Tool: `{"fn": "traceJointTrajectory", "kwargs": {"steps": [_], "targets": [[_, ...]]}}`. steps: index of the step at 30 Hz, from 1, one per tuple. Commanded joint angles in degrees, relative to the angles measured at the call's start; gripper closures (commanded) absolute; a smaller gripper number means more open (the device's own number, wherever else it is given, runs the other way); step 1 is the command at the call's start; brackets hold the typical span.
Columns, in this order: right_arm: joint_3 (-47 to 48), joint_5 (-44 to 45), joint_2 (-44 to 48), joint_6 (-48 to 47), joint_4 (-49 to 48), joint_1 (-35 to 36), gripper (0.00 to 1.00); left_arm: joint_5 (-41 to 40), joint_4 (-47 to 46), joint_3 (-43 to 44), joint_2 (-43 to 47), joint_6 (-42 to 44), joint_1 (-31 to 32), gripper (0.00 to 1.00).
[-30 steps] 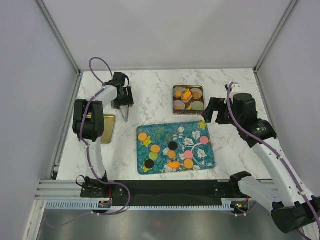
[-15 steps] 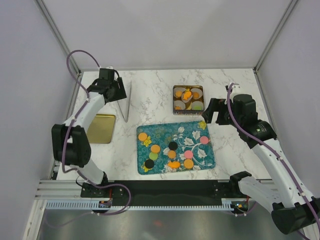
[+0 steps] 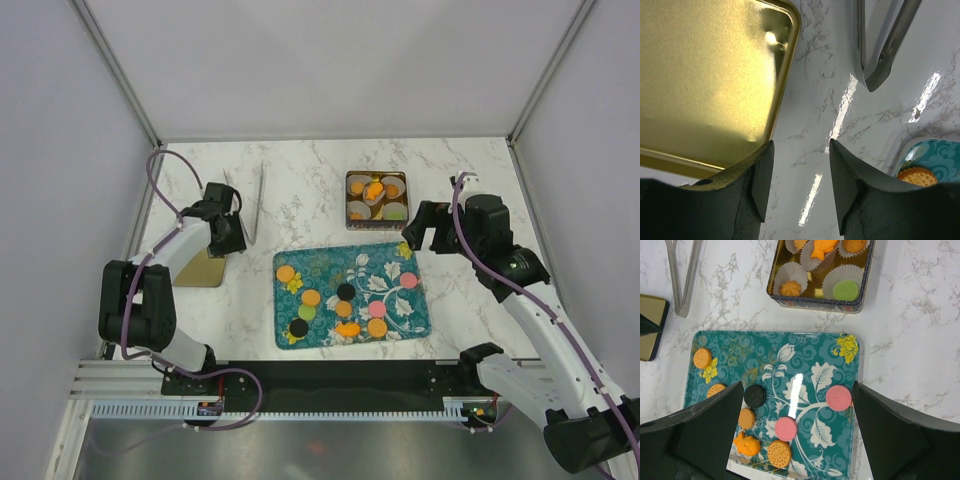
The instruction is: Pack the cookies
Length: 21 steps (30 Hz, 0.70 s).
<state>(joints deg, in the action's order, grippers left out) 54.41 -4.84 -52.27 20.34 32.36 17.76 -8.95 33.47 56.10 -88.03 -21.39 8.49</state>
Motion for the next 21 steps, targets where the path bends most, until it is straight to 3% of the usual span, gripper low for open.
{"fn": "traceJointTrajectory", "kwargs": {"steps": [1, 21], "targets": [[-1.24, -0.96, 1.38, 0.67, -2.48, -0.09, 0.02, -3.09, -0.25, 2.87, -0.12, -0.15, 0.12, 0.45], [-2.47, -0.17, 2.09, 0.49, -2.48, -0.18, 0.02, -4.85, 1.51, 9.29, -11.20, 3.81, -0.76, 0.47]]}}
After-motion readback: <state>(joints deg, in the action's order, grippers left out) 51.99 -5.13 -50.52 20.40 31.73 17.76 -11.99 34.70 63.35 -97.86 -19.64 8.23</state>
